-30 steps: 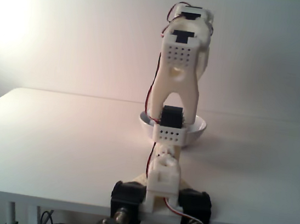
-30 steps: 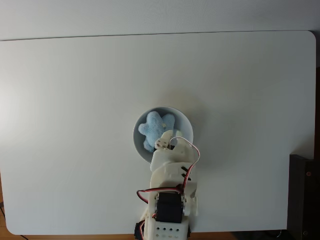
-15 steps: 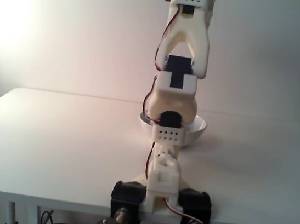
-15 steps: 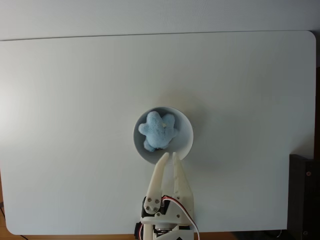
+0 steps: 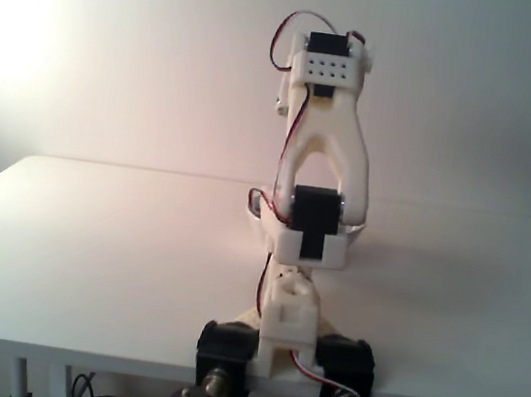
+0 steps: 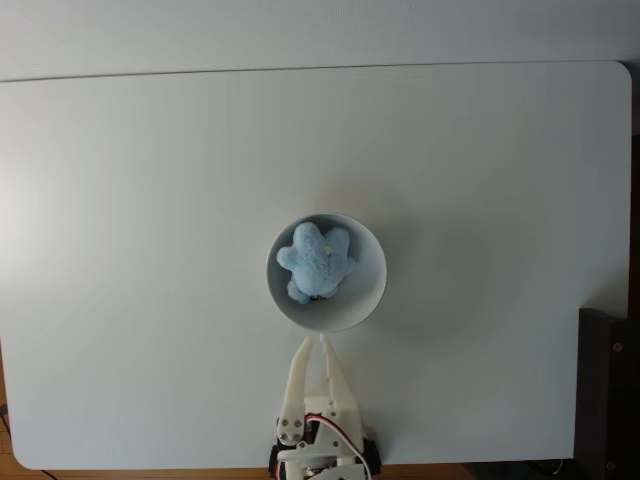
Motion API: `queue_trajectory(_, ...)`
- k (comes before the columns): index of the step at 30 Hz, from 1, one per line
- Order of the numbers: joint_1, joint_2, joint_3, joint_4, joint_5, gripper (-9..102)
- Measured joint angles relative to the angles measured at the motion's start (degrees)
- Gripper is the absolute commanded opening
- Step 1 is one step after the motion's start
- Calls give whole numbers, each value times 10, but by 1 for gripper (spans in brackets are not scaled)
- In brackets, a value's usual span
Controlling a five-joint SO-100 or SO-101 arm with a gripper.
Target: Grasp a skyblue doll and put it into the bowl.
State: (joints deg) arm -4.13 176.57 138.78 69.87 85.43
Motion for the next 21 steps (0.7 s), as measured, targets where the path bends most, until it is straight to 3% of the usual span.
queue_trajectory(10, 0, 13, 194, 0, 0, 2)
queue_trajectory(21, 0, 18, 225, 0, 0, 2)
